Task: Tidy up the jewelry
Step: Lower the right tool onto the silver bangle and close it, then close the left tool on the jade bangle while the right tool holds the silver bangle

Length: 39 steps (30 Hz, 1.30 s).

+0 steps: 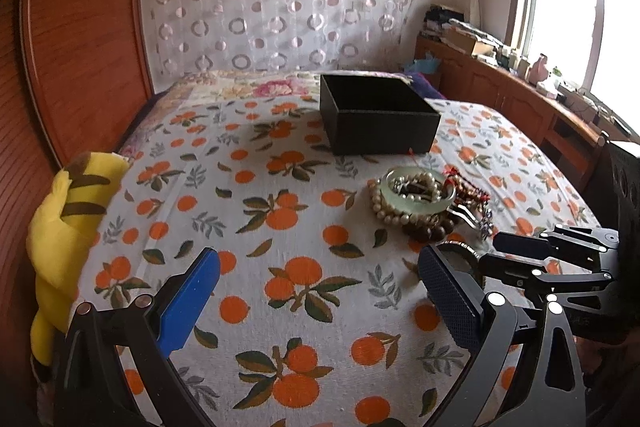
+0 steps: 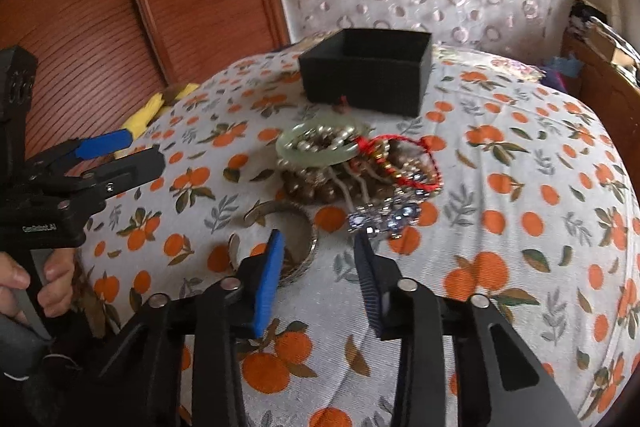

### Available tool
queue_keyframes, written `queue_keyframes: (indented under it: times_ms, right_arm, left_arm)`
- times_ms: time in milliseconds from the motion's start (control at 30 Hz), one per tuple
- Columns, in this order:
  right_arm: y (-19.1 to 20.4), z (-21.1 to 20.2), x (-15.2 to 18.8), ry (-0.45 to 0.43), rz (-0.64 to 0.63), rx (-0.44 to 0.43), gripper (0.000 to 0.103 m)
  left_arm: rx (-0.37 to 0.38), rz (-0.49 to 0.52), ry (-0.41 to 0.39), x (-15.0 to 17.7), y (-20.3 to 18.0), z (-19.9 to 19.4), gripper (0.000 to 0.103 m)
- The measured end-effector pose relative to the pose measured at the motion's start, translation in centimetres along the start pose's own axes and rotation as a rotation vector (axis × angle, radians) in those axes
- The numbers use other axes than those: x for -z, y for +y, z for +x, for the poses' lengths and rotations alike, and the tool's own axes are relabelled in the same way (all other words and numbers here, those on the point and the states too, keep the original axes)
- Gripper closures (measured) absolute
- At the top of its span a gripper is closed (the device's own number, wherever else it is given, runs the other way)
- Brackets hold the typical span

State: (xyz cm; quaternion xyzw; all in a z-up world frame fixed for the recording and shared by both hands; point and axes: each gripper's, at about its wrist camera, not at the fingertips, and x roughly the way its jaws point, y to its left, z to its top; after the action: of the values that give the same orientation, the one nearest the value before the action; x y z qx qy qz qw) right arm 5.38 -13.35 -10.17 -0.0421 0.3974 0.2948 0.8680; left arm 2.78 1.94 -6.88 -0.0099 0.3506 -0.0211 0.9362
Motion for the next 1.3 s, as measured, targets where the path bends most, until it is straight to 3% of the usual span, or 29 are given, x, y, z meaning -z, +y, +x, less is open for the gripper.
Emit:
queue_keyframes:
  times_ms: [233, 400, 767, 1100, 1300]
  right_arm:
    - [0.5, 1.3, -0.2, 0.047, -0.037, 0.000, 0.078]
    - [0.7, 0.9, 0.1, 0.050, -0.064, -0.014, 0.097]
    - [-1.7, -2.9, 0.7, -0.036, -0.037, 0.031, 0.098]
    - [-5.7, -5.8, 0.4, -0.104, 0.004, 0.112, 0.098]
    - [-7.1, -6.4, 0.8, -0.122, 0.041, 0.141, 0.098]
  left_arm:
    - [0.001, 0.005, 0.026, 0.2, -0.1, 1.0, 0.007]
    - [0.008, 0.016, 0.040, -0.3, -0.3, 1.7, 0.007]
    - [0.115, 0.038, 0.056, -2.2, -2.4, 3.8, 0.007]
    - [0.167, 0.088, 0.090, -4.2, -5.5, 6.7, 0.007]
    - [0.202, 0.119, 0.120, -5.0, -7.4, 8.4, 0.020]
